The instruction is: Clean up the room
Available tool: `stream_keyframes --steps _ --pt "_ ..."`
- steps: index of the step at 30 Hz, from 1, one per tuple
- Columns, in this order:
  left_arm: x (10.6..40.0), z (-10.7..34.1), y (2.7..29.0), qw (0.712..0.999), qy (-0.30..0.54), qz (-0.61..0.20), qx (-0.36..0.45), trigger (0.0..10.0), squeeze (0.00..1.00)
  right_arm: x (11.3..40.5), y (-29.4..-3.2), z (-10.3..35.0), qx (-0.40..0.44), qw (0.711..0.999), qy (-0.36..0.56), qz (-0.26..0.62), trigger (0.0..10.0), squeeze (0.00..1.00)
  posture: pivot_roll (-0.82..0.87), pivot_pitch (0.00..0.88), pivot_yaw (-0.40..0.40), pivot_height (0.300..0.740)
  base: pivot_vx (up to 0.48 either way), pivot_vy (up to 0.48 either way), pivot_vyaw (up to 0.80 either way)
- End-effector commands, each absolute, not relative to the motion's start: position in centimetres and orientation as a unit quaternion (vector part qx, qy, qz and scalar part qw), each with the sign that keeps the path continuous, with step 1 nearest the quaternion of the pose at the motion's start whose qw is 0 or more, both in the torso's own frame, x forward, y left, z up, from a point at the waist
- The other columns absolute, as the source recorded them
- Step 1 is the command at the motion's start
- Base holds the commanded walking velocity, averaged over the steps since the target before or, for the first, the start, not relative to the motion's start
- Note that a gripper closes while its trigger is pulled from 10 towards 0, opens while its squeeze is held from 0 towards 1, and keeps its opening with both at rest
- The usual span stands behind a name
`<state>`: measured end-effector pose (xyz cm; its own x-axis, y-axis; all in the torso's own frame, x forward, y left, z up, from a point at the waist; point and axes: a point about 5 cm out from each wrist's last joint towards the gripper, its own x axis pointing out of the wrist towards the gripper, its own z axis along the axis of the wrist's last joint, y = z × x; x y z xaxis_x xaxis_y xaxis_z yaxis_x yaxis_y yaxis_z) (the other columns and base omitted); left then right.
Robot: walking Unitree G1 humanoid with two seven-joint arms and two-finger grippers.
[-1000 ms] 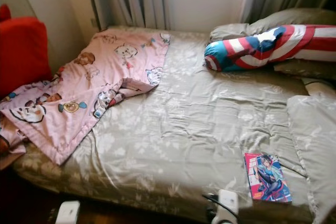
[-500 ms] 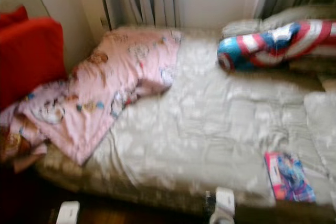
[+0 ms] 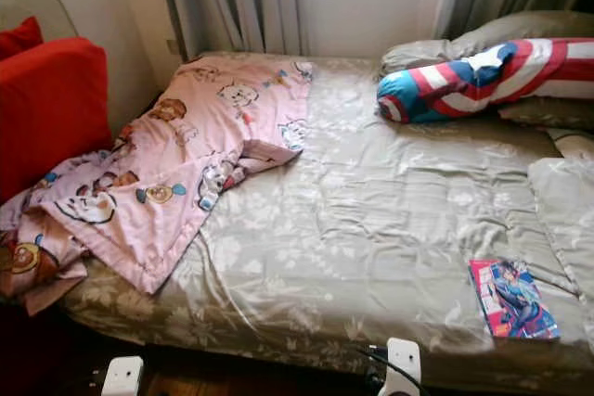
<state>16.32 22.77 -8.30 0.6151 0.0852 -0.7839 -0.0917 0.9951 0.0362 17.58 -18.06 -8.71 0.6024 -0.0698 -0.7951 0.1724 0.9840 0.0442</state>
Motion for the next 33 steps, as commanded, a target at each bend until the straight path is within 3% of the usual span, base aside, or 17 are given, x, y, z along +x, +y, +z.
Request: stream_keyframes --steps 1,33 --pt "15.92 -8.44 22.99 0.895 0.444 0.051 0.000 10.0 0.00 17.67 -17.98 -8.70 0.057 0.892 0.444 -0.065 10.0 0.00 0.02 0.000 0.028 0.740 0.000 0.289 0.00" --pt "15.84 -8.42 23.17 0.895 0.444 0.050 0.005 10.0 0.00 17.51 -17.61 -8.82 0.059 0.891 0.446 -0.061 10.0 0.00 0.02 0.000 0.038 0.740 0.000 0.314 0.00"
